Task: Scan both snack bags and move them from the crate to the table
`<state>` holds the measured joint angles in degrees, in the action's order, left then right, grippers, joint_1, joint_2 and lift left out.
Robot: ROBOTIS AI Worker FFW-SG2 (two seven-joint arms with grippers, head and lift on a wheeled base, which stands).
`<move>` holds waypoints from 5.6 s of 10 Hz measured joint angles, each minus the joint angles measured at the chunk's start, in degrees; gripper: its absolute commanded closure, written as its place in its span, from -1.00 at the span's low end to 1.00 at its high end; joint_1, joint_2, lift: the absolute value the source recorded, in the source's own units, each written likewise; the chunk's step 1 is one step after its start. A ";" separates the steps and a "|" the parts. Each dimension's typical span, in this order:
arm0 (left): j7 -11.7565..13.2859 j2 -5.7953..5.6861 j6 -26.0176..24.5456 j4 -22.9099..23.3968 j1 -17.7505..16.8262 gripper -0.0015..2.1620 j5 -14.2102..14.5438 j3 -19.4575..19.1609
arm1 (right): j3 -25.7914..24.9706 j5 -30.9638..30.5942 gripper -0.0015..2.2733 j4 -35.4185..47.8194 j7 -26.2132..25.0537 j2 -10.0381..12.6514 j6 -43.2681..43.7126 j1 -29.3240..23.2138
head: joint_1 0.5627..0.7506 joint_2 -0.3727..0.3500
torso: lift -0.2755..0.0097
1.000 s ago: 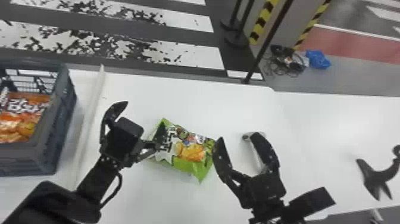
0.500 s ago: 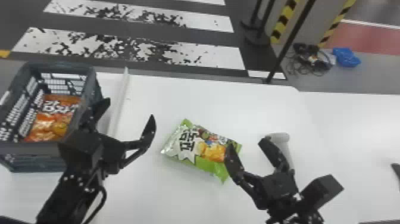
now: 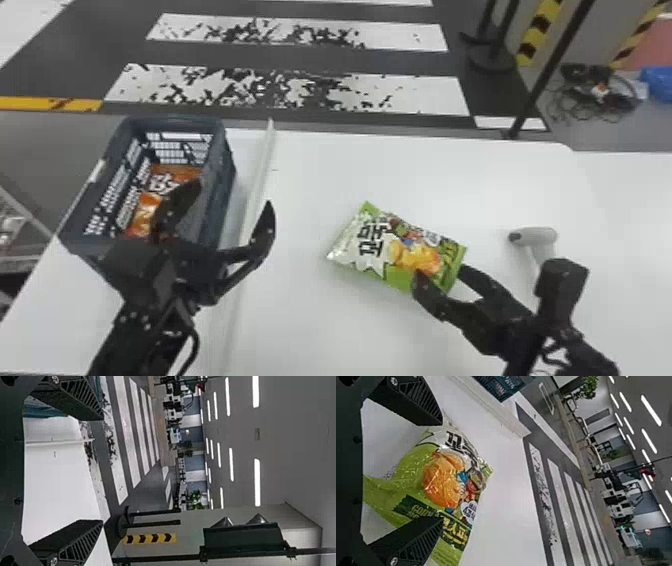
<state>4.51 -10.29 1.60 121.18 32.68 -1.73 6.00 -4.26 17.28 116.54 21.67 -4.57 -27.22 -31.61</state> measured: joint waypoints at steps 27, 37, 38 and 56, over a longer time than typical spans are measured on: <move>1.99 -2.63 -0.86 -0.40 -0.51 -0.92 5.16 -1.87 | 34.32 -95.23 0.10 -16.94 -41.03 -21.99 -6.46 4.67 | 0.41 -0.15 | 0.32; 1.99 -2.97 -0.82 -0.65 -0.51 -0.92 5.67 -2.15 | 21.52 -67.36 0.44 4.61 -24.60 -24.71 4.06 -3.67 | 0.41 -0.14 | 0.32; 1.99 -2.97 -0.78 -0.76 -0.51 -0.92 5.75 -2.20 | 19.24 -62.08 0.80 5.90 -24.44 -23.21 5.96 -3.61 | 0.41 -0.14 | 0.32; 1.99 -2.65 -0.37 -1.70 -0.36 -0.92 5.94 -2.22 | 10.53 -32.32 0.98 -7.16 -8.00 -11.00 23.60 0.94 | 0.41 0.06 | 0.32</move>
<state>6.50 -12.94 1.24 119.48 32.32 4.21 3.78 6.27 -15.04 109.38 13.67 -15.57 -3.62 -30.67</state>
